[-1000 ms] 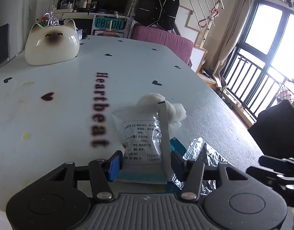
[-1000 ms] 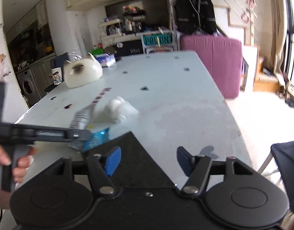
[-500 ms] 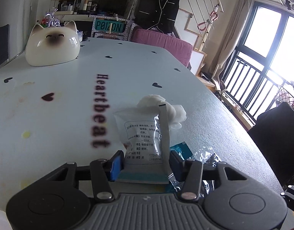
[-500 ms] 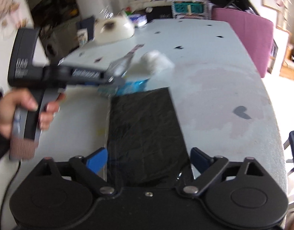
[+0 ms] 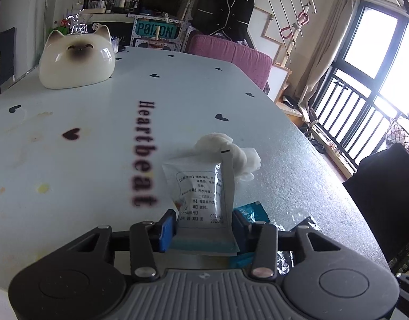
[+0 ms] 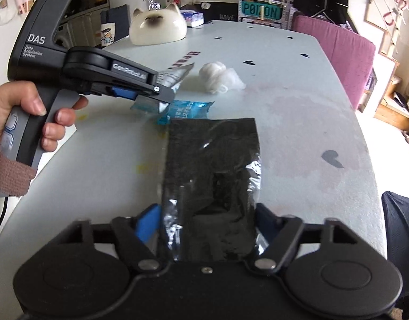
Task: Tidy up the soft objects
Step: 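Lift the clear sachet with the left gripper while the right lifts the black wrapped item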
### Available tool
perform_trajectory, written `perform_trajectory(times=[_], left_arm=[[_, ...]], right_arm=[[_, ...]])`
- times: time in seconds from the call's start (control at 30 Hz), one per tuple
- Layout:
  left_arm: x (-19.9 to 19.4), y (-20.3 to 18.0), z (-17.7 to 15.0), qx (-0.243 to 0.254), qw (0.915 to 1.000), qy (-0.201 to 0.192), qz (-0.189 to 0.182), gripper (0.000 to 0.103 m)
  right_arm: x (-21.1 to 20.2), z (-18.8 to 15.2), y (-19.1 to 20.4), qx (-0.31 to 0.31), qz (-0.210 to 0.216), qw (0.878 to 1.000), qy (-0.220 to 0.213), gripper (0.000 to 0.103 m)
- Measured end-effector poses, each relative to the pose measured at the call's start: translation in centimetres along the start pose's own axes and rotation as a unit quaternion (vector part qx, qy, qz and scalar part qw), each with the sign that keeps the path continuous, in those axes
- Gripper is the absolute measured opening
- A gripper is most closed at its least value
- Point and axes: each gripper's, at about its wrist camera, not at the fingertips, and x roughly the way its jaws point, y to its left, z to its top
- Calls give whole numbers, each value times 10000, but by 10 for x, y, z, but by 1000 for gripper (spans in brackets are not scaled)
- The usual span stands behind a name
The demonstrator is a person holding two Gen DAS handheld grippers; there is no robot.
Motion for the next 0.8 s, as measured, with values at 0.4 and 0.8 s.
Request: perform_trajectory(times=[0.4,0.8], left_arm=[[-42,2,3,-125,9998,-128,-28,46],[-143,5,2,-130,9992,-154,-331,46]], right_arm=[[-37,-3,8,532,-162,9972,-502,60],[-96,5,42,1015,-164,9870,-1237,60]])
